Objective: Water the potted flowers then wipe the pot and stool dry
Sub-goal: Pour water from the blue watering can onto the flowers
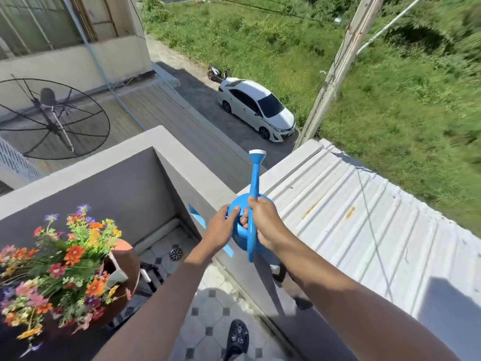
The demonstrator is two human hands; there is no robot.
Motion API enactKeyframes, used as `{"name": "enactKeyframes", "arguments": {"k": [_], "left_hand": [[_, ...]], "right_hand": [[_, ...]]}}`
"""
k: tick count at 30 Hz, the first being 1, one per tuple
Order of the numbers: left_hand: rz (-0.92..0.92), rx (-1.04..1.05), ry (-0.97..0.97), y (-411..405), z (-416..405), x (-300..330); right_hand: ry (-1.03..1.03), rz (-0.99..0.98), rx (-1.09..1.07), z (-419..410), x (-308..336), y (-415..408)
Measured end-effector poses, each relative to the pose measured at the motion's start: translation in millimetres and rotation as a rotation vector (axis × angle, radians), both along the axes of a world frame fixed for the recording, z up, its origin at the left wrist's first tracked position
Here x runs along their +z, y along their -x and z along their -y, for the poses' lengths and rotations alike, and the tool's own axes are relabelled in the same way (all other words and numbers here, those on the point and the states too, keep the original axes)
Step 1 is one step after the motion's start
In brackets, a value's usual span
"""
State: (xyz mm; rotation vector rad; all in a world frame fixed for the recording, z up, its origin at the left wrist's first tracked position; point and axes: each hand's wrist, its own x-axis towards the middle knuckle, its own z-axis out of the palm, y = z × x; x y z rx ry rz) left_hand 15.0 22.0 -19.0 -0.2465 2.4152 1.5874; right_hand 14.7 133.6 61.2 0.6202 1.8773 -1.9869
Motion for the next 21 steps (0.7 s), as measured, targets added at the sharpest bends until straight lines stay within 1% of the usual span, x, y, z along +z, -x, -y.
{"name": "enactKeyframes", "arguments": {"k": [4, 7, 10, 13, 16, 18, 21], "left_hand": [[0.003, -0.046, -0.013, 31.8, -14.6, -27.0], [-0.019, -0.089, -0.014, 49.4, -21.6, -34.6], [-0.019, -0.09, -0.024, 59.6, -26.3, -42.6], [-0.06, -0.094, -0.048, 60.9, -28.7, -47.7], [-0.043, -0.099, -0.059, 61.4, -29.3, -49.8], [-0.02, -0.094, -0.032, 62.3, -30.1, -48.8], [-0.015, -0.086, 0.084, 63.0, -33.2, -43.6]], "right_hand": [[-0.028, 0.056, -0.006, -23.4, -12.4, 16.3], [0.025, 0.107, 0.017, -36.2, -21.4, 24.9], [0.097, 0.146, -0.003, -40.7, -29.6, 28.7], [0.141, 0.161, -0.007, -44.5, -37.2, 30.6], [0.167, 0.165, -0.015, -48.3, -40.0, 34.2], [0.126, 0.159, 0.012, -52.0, -40.6, 35.3], [-0.119, 0.141, 0.155, -62.0, -38.8, 34.6]]}}
